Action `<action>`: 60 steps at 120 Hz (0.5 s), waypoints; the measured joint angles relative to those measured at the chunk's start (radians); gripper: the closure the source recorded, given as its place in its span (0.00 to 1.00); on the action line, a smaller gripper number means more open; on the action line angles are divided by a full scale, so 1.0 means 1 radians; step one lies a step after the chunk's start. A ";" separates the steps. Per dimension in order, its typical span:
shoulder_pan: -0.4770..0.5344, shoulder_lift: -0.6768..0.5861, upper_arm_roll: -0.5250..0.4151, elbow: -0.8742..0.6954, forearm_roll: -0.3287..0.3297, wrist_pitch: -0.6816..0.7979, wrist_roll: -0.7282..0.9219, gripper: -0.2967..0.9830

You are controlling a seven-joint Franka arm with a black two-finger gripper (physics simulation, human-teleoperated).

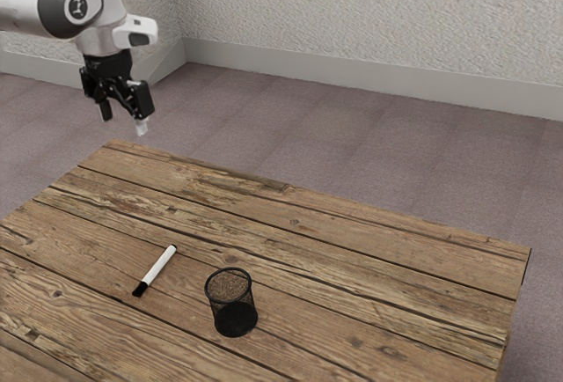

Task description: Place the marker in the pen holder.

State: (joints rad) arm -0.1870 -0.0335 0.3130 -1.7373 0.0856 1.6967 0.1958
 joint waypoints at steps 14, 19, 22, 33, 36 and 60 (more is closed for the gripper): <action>0.040 0.000 -0.002 0.000 -0.001 0.009 0.010 0.23; 0.052 0.000 -0.005 0.000 -0.001 0.011 0.013 0.23; 0.057 0.000 -0.005 -0.001 0.000 0.013 0.015 0.23; 0.056 -0.002 -0.003 -0.041 -0.001 0.032 0.012 0.23; 0.051 -0.002 -0.001 -0.076 -0.004 0.053 0.010 0.23; -0.018 0.030 0.046 -0.303 -0.032 0.285 0.001 0.23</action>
State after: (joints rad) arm -0.2050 -0.0038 0.3591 -2.0407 0.0540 1.9821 0.1967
